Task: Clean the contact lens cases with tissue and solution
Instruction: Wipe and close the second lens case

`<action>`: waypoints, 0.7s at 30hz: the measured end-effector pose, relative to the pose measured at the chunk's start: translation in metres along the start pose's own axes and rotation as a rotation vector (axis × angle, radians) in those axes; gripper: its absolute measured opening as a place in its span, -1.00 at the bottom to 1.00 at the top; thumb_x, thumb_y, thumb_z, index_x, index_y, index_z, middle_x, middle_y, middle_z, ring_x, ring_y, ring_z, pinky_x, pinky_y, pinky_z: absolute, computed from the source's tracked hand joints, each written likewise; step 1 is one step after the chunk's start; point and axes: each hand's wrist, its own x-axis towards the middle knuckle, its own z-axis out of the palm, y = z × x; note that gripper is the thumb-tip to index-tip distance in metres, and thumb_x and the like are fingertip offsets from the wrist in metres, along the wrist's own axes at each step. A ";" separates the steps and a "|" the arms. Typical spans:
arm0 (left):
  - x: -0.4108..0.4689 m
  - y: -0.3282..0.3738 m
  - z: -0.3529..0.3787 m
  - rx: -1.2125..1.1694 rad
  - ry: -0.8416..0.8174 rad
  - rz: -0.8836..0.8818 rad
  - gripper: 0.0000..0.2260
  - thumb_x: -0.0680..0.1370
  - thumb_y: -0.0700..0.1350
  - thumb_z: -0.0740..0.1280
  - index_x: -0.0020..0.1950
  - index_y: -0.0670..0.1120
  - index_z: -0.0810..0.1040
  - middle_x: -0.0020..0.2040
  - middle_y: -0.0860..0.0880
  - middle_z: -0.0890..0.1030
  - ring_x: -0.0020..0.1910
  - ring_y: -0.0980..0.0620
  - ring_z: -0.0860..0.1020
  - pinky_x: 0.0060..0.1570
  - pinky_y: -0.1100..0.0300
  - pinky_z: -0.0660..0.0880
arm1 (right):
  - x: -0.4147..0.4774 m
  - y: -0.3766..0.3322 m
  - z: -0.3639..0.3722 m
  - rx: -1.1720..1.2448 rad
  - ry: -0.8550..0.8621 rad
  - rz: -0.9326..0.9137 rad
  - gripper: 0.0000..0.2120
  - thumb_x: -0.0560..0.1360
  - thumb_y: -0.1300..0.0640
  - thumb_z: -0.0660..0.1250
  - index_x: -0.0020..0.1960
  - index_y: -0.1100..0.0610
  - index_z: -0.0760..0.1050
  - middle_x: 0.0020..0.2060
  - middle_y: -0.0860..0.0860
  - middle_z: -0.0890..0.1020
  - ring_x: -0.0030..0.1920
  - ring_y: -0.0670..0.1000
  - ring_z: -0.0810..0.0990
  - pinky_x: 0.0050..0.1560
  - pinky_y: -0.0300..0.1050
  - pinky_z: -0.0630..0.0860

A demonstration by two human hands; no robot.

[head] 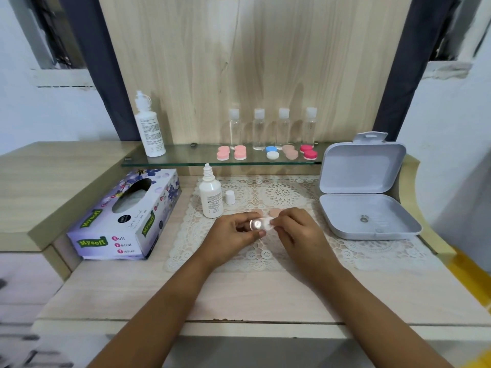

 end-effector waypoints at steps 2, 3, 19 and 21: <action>0.000 -0.001 0.000 -0.017 0.017 -0.008 -0.71 0.39 -0.28 0.48 0.08 -0.08 0.62 -0.08 -0.06 0.67 -0.13 0.18 0.59 -0.10 0.33 0.54 | 0.002 0.003 -0.001 0.000 0.048 0.059 -0.79 0.46 0.21 0.21 -0.15 0.29 0.59 -0.24 0.12 0.57 -0.23 0.11 0.55 -0.15 -0.30 0.36; 0.000 -0.001 0.001 -0.012 0.019 -0.006 -0.71 0.38 -0.28 0.48 0.07 -0.07 0.62 -0.07 -0.13 0.67 -0.13 0.16 0.58 -0.08 0.32 0.55 | 0.002 0.004 -0.001 -0.005 0.053 0.069 -0.78 0.46 0.21 0.21 -0.15 0.30 0.59 -0.26 0.13 0.57 -0.25 0.13 0.56 -0.16 -0.30 0.36; -0.001 -0.002 -0.001 -0.037 -0.010 -0.019 -0.69 0.39 -0.33 0.46 0.01 0.04 0.62 -0.14 0.02 0.69 -0.12 0.16 0.61 -0.03 0.25 0.56 | -0.003 -0.003 0.001 -0.065 -0.034 -0.084 -0.87 0.45 0.30 0.27 -0.12 0.26 0.61 -0.21 0.11 0.58 -0.23 0.11 0.53 -0.23 -0.09 0.47; -0.001 -0.002 -0.001 -0.042 -0.019 -0.012 -0.70 0.39 -0.34 0.45 0.01 0.01 0.63 -0.16 0.06 0.69 -0.12 0.18 0.61 -0.07 0.29 0.54 | -0.003 -0.004 0.002 -0.068 -0.067 -0.095 -0.89 0.43 0.32 0.31 -0.10 0.25 0.61 -0.20 0.10 0.58 -0.21 0.08 0.51 -0.21 -0.11 0.46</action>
